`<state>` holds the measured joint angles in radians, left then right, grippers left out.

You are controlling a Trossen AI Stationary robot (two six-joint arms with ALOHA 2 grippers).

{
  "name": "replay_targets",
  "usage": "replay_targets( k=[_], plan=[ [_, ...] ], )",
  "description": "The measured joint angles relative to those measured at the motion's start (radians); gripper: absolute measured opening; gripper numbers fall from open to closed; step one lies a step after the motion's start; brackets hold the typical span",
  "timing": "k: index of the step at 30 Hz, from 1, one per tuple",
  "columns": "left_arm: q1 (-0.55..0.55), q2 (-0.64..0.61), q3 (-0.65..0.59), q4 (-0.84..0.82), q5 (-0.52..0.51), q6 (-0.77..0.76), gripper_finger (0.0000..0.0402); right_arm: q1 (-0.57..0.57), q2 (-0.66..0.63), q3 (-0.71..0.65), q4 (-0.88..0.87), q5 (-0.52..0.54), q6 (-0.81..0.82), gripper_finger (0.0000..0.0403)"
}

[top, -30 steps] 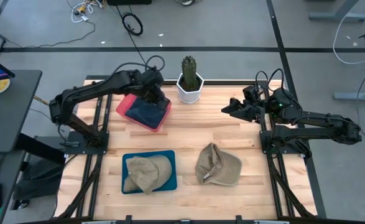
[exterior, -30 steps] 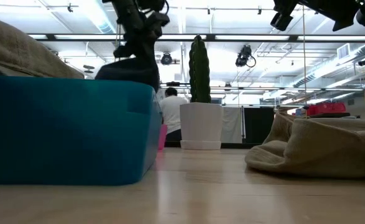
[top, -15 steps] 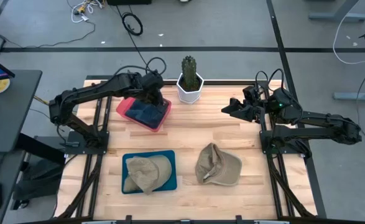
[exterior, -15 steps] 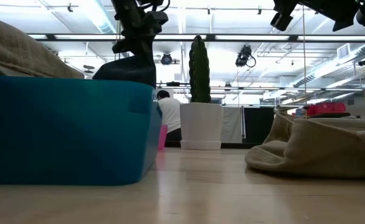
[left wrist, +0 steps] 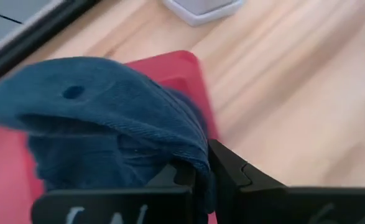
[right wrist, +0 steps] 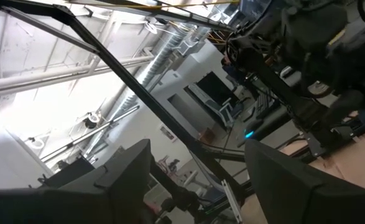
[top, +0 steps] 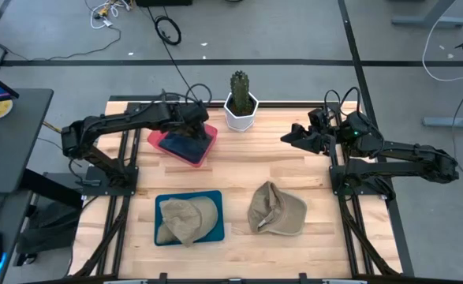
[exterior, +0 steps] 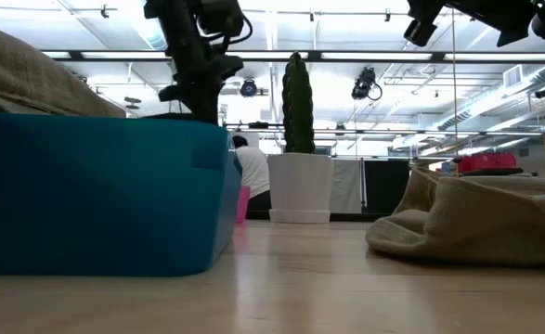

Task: Pick & Place hat
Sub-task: Put the blue cap into the pink bin

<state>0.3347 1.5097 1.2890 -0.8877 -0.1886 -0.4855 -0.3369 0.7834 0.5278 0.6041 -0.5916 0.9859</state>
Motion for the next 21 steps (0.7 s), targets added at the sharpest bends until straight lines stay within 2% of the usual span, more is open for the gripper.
replay_targets(
  k=[5,15,21],
  plan=[
    [0.021,-0.001,-0.026,-0.020,-0.070,0.044,0.0022,0.000,0.000,0.000,0.000,0.010,0.000,0.0262],
    [0.046,-0.001,-0.163,0.088,-0.110,0.097,0.0022,0.000,0.000,0.000,0.000,0.025,0.000,0.0262],
    [0.051,-0.001,-0.205,0.079,-0.156,0.072,0.0023,0.000,0.000,0.000,0.000,0.027,0.000,0.0262]
  ],
)
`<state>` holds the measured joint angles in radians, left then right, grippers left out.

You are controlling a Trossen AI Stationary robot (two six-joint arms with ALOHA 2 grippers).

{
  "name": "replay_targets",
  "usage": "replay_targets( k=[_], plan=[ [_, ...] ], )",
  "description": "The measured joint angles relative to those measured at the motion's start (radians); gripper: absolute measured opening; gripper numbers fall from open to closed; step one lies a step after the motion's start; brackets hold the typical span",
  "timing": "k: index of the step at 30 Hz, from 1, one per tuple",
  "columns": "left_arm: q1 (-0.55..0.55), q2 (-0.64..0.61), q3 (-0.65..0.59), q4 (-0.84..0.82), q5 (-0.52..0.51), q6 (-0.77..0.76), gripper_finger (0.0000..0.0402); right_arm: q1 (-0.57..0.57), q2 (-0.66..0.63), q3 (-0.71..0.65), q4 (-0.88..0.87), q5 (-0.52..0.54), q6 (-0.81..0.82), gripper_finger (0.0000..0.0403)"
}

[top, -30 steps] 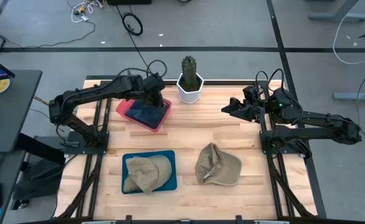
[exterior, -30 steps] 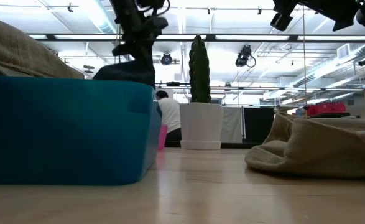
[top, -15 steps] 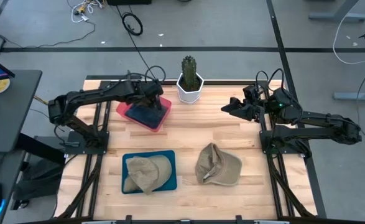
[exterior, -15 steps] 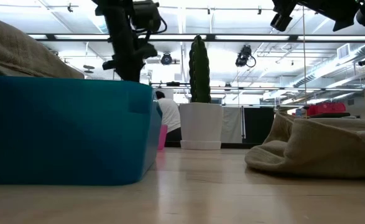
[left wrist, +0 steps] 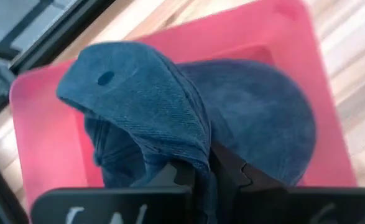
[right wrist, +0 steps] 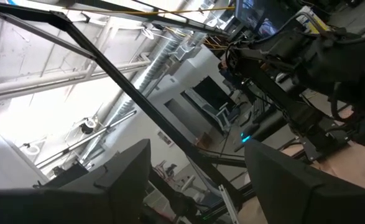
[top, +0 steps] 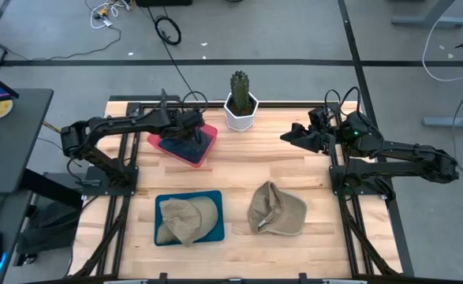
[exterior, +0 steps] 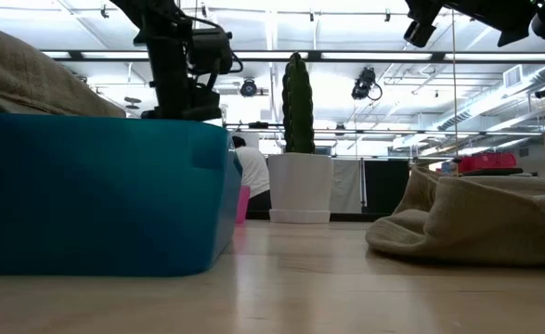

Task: Pick & Place hat
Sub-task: Put the blue cap into the pink bin

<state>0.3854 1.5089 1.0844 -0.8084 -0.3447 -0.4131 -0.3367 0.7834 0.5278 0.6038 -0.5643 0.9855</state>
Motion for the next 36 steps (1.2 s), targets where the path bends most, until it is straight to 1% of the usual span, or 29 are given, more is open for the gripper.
replay_targets(
  k=[3,8,11,16,19,24,29,32,36],
  plan=[
    [0.018,0.000,-0.014,-0.007,-0.001,-0.050,0.0027,0.000,0.000,0.000,0.000,0.003,0.000,0.0262],
    [0.055,0.000,-0.030,-0.010,0.001,-0.074,0.0022,0.000,0.000,0.000,-0.002,0.007,0.000,0.0262],
    [0.073,0.000,-0.030,-0.006,0.001,-0.073,0.0036,0.000,0.000,0.000,-0.003,0.007,0.000,0.0262],
    [0.105,0.000,-0.030,0.011,0.001,-0.075,0.0087,0.000,0.000,0.000,-0.008,0.007,0.000,0.0262],
    [0.122,0.000,-0.030,0.021,0.001,-0.101,0.0124,0.000,0.000,0.000,-0.008,0.008,0.000,0.0262],
    [0.141,0.000,-0.030,-0.018,0.001,-0.181,0.0205,0.000,0.000,0.000,-0.008,0.008,0.000,0.0262],
    [0.147,0.000,-0.030,-0.100,-0.010,-0.280,0.0281,0.000,0.000,0.000,-0.008,0.008,0.000,0.0262],
    [0.145,-0.002,-0.030,-0.134,-0.026,-0.310,0.0304,0.000,0.000,0.000,-0.008,0.008,0.000,0.0262],
    [0.137,-0.036,-0.030,-0.137,-0.048,-0.334,0.0309,0.000,0.000,0.000,-0.010,0.008,0.000,0.0262]
  ],
)
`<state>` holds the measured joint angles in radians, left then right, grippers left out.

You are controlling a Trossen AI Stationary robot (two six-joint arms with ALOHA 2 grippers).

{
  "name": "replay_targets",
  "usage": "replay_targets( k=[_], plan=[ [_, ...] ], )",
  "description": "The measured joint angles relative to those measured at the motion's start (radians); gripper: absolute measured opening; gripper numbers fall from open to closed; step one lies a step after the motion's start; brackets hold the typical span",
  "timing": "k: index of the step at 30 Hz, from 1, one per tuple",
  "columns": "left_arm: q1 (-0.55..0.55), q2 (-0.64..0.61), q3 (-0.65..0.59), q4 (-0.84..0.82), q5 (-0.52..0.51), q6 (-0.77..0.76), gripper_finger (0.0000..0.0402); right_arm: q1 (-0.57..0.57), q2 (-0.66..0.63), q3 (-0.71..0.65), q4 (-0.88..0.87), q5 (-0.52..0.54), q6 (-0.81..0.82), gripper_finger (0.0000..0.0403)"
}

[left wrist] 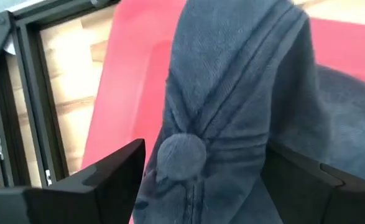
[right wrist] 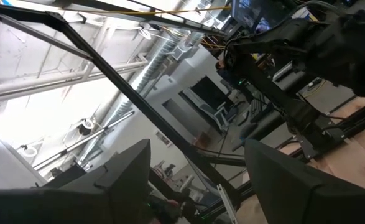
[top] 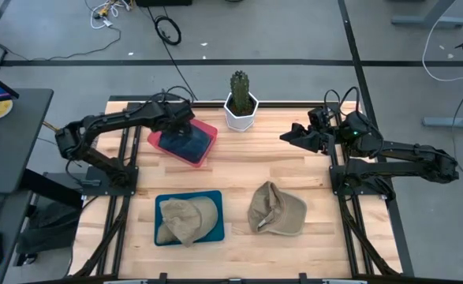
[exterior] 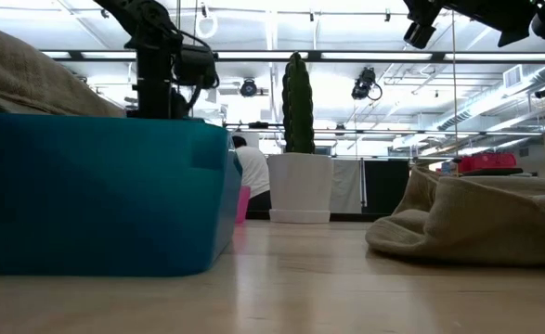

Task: Pick & Place hat
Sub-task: Put the blue cap into the pink bin

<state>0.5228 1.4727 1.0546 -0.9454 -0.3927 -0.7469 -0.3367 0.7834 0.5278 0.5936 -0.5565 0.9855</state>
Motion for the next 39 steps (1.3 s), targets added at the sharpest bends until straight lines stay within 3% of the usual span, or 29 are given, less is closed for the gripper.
replay_targets(
  k=[8,13,32,39],
  plan=[
    [0.000,-0.138,0.000,-0.004,-0.022,-0.002,0.0298,0.000,0.000,0.000,-0.012,0.000,0.000,0.0262],
    [0.007,-0.191,0.000,-0.036,-0.104,-0.002,0.0298,0.000,0.000,0.000,-0.012,0.000,0.000,0.0262],
    [0.066,-0.139,0.001,-0.119,-0.130,0.041,0.0298,0.000,0.000,0.000,-0.012,0.000,0.001,0.0262],
    [0.070,-0.131,0.001,-0.120,-0.188,0.052,0.0297,0.000,0.000,0.000,-0.008,0.000,0.021,0.0262]
  ],
)
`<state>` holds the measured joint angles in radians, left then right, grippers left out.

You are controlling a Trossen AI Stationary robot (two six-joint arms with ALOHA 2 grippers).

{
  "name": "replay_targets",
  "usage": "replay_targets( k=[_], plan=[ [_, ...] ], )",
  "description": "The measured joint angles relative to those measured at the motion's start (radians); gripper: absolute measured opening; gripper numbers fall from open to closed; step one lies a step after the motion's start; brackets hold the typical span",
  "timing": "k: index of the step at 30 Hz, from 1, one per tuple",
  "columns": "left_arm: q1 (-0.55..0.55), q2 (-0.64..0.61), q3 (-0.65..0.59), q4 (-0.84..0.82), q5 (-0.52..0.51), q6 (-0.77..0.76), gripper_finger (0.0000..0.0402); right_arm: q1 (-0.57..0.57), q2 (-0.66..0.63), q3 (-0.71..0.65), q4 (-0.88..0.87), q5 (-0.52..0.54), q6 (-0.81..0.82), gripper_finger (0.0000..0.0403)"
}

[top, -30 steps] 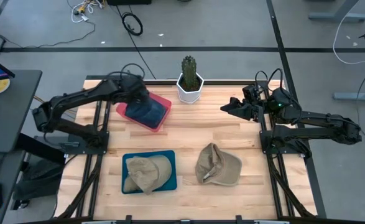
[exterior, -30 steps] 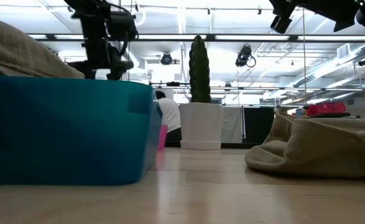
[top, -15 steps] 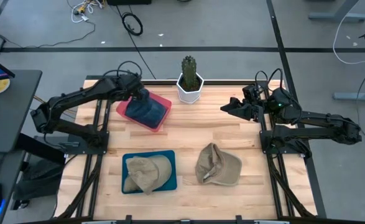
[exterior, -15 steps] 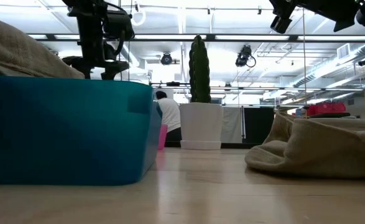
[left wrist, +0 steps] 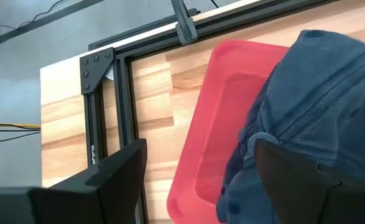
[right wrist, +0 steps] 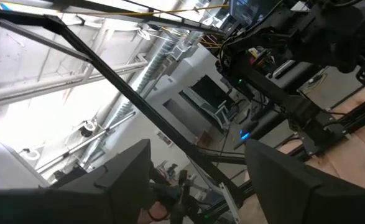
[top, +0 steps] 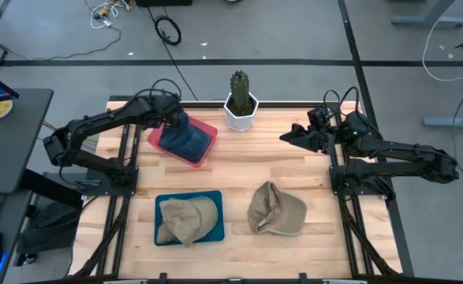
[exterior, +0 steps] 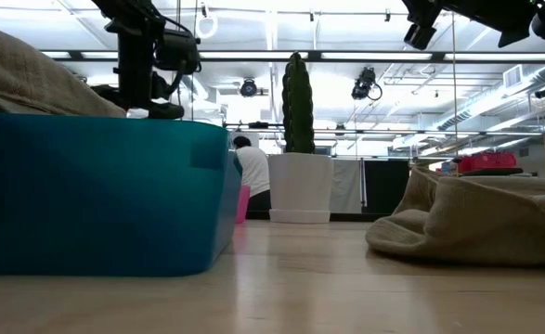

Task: Pick & Place hat
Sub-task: Put the blue cap into the pink bin, then put the brown cap into the blue bin

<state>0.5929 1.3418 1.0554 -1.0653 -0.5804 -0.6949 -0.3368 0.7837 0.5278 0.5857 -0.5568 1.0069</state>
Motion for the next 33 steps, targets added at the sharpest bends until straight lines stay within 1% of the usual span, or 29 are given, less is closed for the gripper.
replay_targets(
  k=[5,8,12,16,19,22,25,27,29,31,33],
  plan=[
    [0.000,0.000,0.000,-0.042,0.000,0.026,0.0297,0.000,-0.008,0.000,0.003,0.000,0.026,0.0262],
    [-0.011,-0.011,0.000,-0.049,0.020,-0.002,0.0297,0.000,-0.024,0.000,-0.008,-0.006,0.035,0.0262],
    [-0.048,-0.067,0.020,-0.045,0.032,-0.016,0.0297,0.000,-0.063,0.000,-0.107,-0.011,0.031,0.0262],
    [-0.109,-0.128,0.084,-0.020,0.041,-0.016,0.0297,0.000,-0.099,0.014,-0.238,-0.011,0.010,0.0262],
    [-0.165,-0.166,0.132,0.054,0.079,0.027,0.0297,0.000,-0.105,0.090,-0.434,-0.009,-0.064,0.0262],
    [-0.221,-0.192,0.167,0.168,0.148,0.082,0.0297,0.000,-0.091,0.226,-0.731,0.003,-0.200,0.0262],
    [-0.280,-0.204,0.186,0.294,0.226,0.155,0.0297,0.001,-0.064,0.362,-1.059,0.054,-0.346,0.0262],
    [-0.324,-0.205,0.190,0.384,0.275,0.202,0.0297,0.001,-0.043,0.431,-1.230,0.087,-0.410,0.0262],
    [-0.368,-0.205,0.190,0.459,0.321,0.234,0.0297,0.001,-0.031,0.463,-1.360,0.101,-0.437,0.0262],
    [-0.410,-0.204,0.190,0.527,0.355,0.246,0.0297,0.011,-0.027,0.466,-1.445,0.100,-0.436,0.0262],
    [-0.451,-0.198,0.190,0.577,0.368,0.259,0.0297,0.030,-0.026,0.461,-1.535,0.107,-0.439,0.0262]
  ],
)
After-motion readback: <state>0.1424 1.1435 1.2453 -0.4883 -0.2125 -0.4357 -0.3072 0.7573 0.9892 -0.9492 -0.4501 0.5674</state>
